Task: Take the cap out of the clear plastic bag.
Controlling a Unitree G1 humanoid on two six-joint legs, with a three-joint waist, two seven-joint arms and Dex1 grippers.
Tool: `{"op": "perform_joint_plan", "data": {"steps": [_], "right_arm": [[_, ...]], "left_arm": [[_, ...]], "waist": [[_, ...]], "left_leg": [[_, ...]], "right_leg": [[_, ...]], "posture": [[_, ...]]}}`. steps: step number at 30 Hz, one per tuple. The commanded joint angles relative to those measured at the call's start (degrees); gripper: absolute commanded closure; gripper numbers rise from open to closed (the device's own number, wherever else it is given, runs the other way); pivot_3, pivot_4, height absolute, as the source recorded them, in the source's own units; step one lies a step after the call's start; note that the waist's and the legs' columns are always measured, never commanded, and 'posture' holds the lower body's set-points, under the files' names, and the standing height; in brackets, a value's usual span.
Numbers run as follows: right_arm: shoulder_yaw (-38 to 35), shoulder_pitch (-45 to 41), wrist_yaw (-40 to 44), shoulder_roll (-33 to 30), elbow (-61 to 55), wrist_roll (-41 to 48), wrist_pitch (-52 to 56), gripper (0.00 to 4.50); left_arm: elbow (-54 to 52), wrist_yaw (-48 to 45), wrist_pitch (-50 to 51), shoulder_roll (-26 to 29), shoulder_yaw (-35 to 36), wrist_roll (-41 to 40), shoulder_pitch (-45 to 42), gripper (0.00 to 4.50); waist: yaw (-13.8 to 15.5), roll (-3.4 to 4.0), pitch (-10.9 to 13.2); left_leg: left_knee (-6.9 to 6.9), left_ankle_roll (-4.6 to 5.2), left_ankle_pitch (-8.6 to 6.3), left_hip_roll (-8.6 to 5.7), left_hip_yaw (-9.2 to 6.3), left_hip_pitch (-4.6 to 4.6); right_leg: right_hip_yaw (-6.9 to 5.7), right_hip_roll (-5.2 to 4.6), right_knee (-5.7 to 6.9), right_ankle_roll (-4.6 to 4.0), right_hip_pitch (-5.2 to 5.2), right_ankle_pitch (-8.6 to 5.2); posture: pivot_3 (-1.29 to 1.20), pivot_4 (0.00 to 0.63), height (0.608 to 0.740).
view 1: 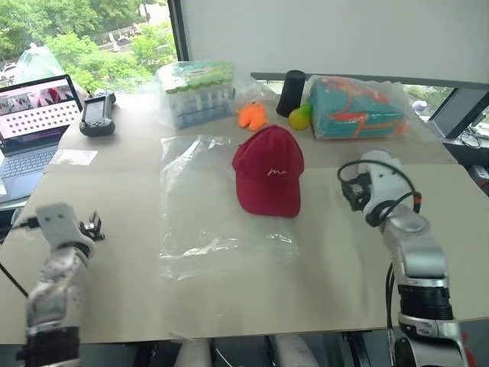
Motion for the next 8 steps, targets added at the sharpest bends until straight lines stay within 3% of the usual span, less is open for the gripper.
{"op": "perform_joint_plan", "data": {"steps": [1, 8], "right_arm": [[-0.62, 1.92, -3.41, 0.53, 1.85, -2.22, -7.02, 1.50], [-1.98, 3.39, -4.12, 1.27, 1.24, -1.02, -5.55, 1.50]], "left_arm": [[2.18, 3.49, -2.74, -4.94, 1.78, 3.07, 1.43, 1.98], [4.86, 0.80, -7.83, -6.26, 5.65, 3.27, 0.11, 1.98]], "waist": [[0.13, 0.09, -0.08], [-0.53, 0.11, -0.09]], "left_leg": [[0.00, 0.00, 0.00, 0.00, 0.01, 0.07], [0.00, 0.09, 0.06, 0.05, 0.07, 0.83]], "right_leg": [[0.00, 0.00, 0.02, 0.00, 0.06, 0.00], [0.01, 0.15, 0.05, -0.08, 0.72, 0.04]], "posture": [[0.00, 0.150, 0.740], [0.00, 0.150, 0.740]]}}
